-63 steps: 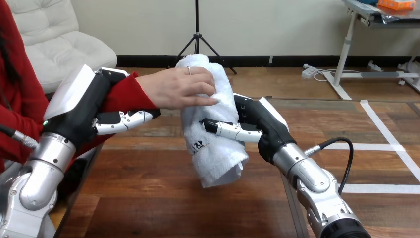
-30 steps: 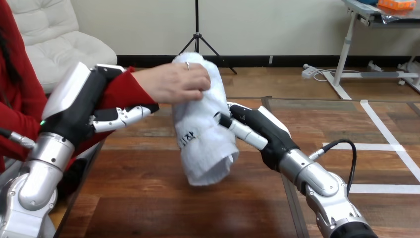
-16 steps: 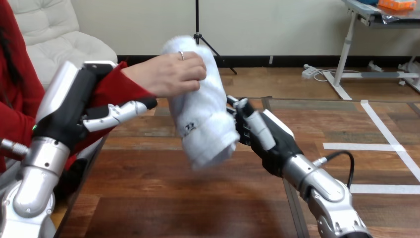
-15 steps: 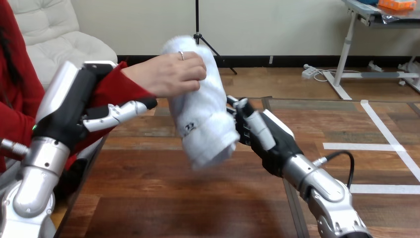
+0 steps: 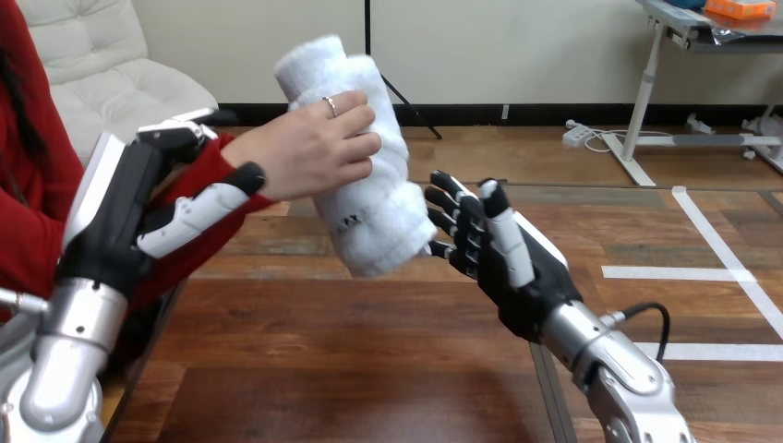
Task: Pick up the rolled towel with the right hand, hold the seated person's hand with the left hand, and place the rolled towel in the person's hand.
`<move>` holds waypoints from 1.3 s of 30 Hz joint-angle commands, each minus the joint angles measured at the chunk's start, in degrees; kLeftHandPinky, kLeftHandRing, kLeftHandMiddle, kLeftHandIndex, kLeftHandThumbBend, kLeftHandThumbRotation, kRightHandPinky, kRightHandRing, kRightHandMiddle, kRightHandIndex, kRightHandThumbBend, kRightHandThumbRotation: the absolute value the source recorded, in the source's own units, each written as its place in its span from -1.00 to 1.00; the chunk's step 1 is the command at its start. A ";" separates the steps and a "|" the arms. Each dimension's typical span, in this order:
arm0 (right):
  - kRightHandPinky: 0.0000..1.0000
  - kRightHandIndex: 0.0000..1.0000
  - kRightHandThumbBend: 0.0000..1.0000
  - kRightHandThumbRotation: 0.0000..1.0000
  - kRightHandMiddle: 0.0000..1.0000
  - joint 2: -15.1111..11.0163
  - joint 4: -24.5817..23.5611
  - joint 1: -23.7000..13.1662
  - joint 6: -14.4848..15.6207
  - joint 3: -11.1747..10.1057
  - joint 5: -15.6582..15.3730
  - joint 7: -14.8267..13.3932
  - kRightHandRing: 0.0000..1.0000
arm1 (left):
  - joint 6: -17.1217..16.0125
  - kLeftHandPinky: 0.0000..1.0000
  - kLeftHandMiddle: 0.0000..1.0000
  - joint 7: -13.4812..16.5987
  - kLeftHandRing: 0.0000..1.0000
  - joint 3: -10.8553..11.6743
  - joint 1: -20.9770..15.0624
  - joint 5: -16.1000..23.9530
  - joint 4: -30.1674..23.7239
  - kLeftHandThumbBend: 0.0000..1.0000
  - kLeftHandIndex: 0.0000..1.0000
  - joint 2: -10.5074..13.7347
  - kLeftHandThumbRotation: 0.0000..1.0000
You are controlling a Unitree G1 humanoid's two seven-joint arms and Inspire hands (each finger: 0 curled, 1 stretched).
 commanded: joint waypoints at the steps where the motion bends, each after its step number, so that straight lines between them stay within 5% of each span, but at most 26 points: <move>1: 0.99 1.00 1.00 1.00 1.00 -0.42 -6.76 0.59 1.07 -1.24 1.95 0.20 1.00 | -1.91 0.98 1.00 -0.66 1.00 -1.90 0.49 -2.53 -2.90 1.00 1.00 -4.22 0.97; 12: 1.00 1.00 1.00 1.00 1.00 -0.63 -13.05 4.54 4.03 -2.06 4.24 0.70 1.00 | -2.18 1.00 1.00 -0.48 1.00 -2.21 2.94 -4.76 -3.76 1.00 1.00 -7.92 1.00; 30: 1.00 1.00 1.00 0.96 1.00 -0.18 -22.19 11.78 4.08 -2.54 7.07 1.37 1.00 | -7.23 1.00 1.00 1.81 1.00 -3.40 6.35 -0.51 -2.90 1.00 1.00 -12.32 1.00; 39: 1.00 1.00 1.00 0.97 1.00 0.57 -27.23 16.43 3.86 -2.45 7.57 -0.44 1.00 | -7.40 1.00 1.00 3.02 1.00 -4.87 9.98 -2.25 -4.97 1.00 1.00 -16.99 1.00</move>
